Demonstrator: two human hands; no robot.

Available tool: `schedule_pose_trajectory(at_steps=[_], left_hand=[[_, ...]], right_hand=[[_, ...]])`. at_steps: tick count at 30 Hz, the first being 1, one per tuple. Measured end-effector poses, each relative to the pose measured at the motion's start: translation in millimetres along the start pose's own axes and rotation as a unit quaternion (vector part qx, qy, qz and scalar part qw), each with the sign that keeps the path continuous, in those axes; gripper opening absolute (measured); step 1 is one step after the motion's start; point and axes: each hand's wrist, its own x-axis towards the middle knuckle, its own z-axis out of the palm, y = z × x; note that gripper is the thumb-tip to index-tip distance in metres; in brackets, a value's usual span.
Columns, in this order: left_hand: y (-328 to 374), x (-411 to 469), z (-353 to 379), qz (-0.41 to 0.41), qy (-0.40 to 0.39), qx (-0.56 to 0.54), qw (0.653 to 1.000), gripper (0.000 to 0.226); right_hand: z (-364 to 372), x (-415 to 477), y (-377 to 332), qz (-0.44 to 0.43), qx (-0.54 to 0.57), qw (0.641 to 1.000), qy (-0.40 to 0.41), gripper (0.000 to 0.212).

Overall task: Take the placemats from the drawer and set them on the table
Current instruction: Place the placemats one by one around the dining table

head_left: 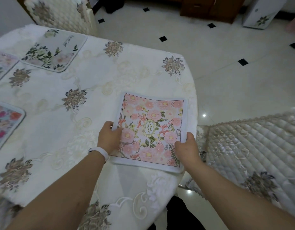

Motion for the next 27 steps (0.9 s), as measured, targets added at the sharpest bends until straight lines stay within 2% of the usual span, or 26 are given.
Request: schedule_pose_trajectory(at_steps=[14, 27], left_hand=[[-17.8, -97.3, -25.0, 0.047, -0.048, -0.116, 0.991, 0.004], [-6.1, -145.7, -7.0, 0.064, -0.106, -0.172, 0.977, 0.014]], right_hand=[[-35.2, -92.2, 14.8, -0.069, -0.022, 0.997, 0.042, 0.027], [-87.8, -128.0, 40.2, -0.077, -0.042, 0.991, 0.104, 0.029]])
